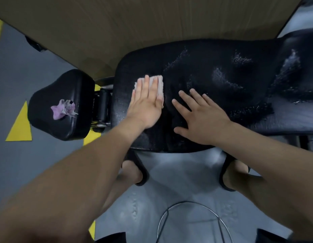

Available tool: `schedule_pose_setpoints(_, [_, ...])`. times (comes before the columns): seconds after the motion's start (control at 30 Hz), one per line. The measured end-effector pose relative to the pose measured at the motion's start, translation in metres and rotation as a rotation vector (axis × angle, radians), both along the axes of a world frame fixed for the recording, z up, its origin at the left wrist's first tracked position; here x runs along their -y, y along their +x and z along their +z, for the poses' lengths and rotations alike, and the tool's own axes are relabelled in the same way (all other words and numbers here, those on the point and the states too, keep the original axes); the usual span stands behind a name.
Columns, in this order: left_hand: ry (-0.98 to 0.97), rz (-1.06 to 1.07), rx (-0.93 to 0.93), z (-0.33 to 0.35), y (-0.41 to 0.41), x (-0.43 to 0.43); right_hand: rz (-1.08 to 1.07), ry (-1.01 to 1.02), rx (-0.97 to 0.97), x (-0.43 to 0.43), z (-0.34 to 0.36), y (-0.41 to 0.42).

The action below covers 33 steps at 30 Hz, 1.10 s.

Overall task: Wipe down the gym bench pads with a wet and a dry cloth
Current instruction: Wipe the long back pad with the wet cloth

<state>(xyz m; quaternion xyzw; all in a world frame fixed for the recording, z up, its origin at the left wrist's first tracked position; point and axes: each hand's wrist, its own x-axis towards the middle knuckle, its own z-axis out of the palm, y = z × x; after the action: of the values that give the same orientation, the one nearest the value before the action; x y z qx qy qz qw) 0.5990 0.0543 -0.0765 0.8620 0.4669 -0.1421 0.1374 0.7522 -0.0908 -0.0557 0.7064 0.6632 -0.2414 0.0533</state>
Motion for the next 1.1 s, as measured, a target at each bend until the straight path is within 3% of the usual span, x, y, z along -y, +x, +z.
schedule_pose_setpoints(0.23, [0.015,-0.026,-0.007,0.003,0.047,-0.066,-0.015,0.046,0.037,-0.004,-0.002,0.007])
schedule_pose_setpoints(0.5, [-0.011,-0.062,0.067,0.001,0.005,-0.013,-0.037,0.017,0.005,-0.012,0.004,0.011])
schedule_pose_setpoints(0.83, [0.06,-0.012,0.007,0.0,0.086,-0.091,-0.048,0.026,-0.02,-0.012,0.004,0.013])
schedule_pose_setpoints(1.1, [0.01,-0.172,0.097,0.006,0.018,-0.023,-0.059,-0.033,-0.024,-0.019,0.006,0.011])
